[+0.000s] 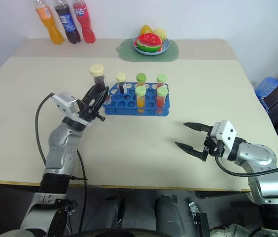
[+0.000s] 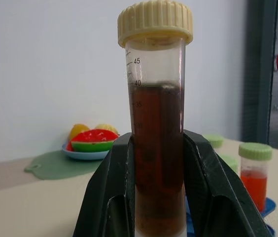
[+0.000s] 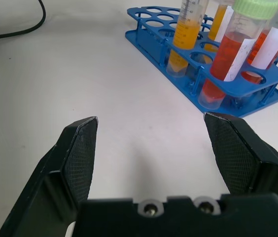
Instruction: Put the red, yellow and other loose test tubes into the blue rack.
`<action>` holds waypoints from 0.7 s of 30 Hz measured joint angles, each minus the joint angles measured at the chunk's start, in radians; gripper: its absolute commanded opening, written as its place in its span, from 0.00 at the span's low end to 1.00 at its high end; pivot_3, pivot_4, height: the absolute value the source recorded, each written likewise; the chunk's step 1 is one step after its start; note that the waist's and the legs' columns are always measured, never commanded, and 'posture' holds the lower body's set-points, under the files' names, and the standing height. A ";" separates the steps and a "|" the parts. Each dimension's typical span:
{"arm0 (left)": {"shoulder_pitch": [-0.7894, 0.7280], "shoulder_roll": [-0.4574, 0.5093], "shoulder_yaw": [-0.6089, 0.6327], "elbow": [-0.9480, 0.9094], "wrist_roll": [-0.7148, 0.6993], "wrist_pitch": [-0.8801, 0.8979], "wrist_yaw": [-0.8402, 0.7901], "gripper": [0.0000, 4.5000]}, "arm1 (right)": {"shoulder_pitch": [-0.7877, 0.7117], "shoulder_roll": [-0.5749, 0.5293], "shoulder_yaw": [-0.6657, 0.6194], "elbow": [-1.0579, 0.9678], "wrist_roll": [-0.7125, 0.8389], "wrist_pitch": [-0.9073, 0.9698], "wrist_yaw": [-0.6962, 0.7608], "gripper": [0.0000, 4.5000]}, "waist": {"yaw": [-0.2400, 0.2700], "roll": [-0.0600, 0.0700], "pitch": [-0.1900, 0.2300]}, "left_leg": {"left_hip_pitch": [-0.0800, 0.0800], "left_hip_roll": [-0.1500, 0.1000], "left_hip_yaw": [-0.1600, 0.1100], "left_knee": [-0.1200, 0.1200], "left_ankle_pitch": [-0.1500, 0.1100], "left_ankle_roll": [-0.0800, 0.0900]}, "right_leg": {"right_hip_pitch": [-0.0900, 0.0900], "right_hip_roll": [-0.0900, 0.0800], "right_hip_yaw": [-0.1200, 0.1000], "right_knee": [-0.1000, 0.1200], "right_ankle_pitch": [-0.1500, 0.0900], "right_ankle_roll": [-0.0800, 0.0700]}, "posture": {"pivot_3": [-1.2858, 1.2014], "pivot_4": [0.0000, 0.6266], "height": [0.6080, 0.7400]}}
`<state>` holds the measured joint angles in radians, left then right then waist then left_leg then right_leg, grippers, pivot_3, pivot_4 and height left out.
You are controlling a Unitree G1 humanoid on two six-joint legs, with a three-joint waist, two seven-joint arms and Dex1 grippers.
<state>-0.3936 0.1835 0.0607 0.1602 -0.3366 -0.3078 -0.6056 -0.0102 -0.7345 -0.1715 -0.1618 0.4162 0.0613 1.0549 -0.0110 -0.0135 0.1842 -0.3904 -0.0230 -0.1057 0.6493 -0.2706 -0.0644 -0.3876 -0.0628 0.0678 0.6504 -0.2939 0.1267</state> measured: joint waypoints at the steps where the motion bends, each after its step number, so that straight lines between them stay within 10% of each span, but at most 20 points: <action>1: -0.008 -0.002 -0.002 0.021 0.011 -0.015 -0.001 0.17 | 0.000 0.000 0.000 0.000 0.000 0.000 0.000 0.85 | 0.000 0.000 0.000 | 0.000 0.000 0.000 0.000 0.000 0.000 | 0.000 0.000 0.000 0.000 0.000 0.000 | 0.52 0.24 1.00; 21: -0.123 -0.052 -0.029 0.410 0.157 -0.226 0.061 0.17 | 0.010 0.000 0.000 -0.013 0.000 0.019 -0.004 0.85 | -0.001 0.000 0.000 | 0.000 0.000 0.000 0.000 0.000 0.000 | 0.000 0.000 0.000 0.000 0.000 0.000 | 0.52 0.24 1.00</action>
<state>-0.5165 0.1316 0.0313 0.5702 -0.1799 -0.5343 -0.5443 -0.0005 -0.7344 -0.1713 -0.1744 0.4166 0.0806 1.0507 -0.0115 -0.0135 0.1842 -0.3904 -0.0230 -0.1058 0.6494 -0.2706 -0.0643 -0.3879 -0.0628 0.0678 0.6508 -0.2939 0.1267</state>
